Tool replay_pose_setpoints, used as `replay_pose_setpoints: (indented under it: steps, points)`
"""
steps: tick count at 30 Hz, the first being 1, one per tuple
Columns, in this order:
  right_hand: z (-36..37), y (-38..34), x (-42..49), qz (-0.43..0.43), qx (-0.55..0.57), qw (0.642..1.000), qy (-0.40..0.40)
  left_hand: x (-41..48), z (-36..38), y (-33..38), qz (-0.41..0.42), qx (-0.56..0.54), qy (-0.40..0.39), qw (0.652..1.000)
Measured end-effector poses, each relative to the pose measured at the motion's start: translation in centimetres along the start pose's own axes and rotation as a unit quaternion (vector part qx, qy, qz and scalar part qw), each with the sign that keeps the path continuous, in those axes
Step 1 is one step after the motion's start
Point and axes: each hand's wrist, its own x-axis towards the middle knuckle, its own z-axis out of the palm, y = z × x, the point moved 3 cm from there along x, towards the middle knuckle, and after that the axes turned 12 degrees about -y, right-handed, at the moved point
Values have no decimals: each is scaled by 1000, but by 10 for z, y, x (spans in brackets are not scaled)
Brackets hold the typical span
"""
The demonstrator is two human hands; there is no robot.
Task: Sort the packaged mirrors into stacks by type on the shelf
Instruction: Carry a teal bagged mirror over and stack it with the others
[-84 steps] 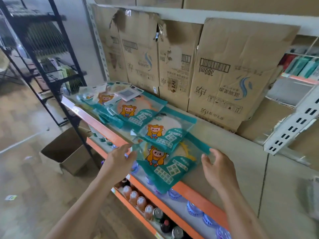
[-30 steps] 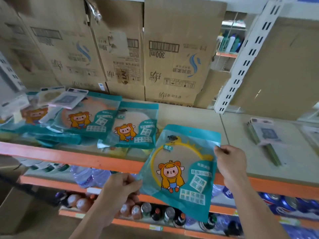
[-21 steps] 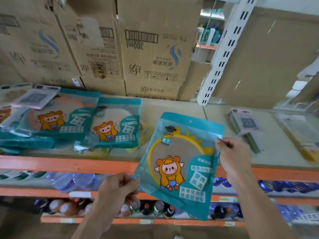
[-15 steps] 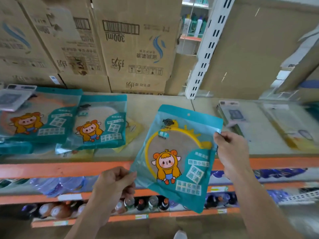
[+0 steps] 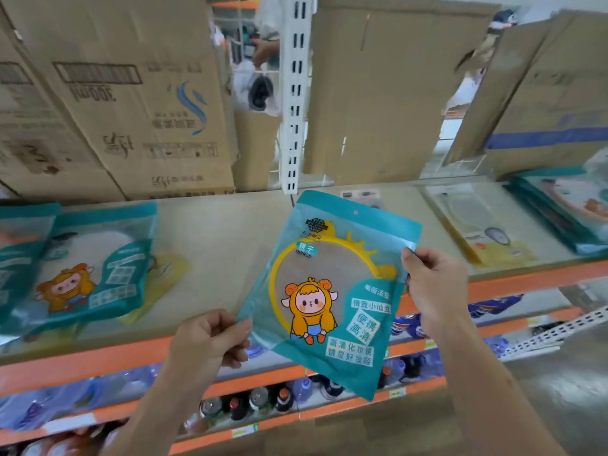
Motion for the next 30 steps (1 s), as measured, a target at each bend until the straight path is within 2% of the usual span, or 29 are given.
replay_pose_setpoints:
  steps: [7, 17, 30]
  points:
    - [-73, 0, 32, -28, -22, 999, 20, 14, 78, 13, 23, -3, -20, 1000]
    - [-182, 14, 62, -29, 16, 997, 66, 39, 186, 23, 35, 27, -64, 997]
    - [-305, 30, 71, -16, -21, 975, 219, 92, 313, 44, 53, 88, -196, 975]
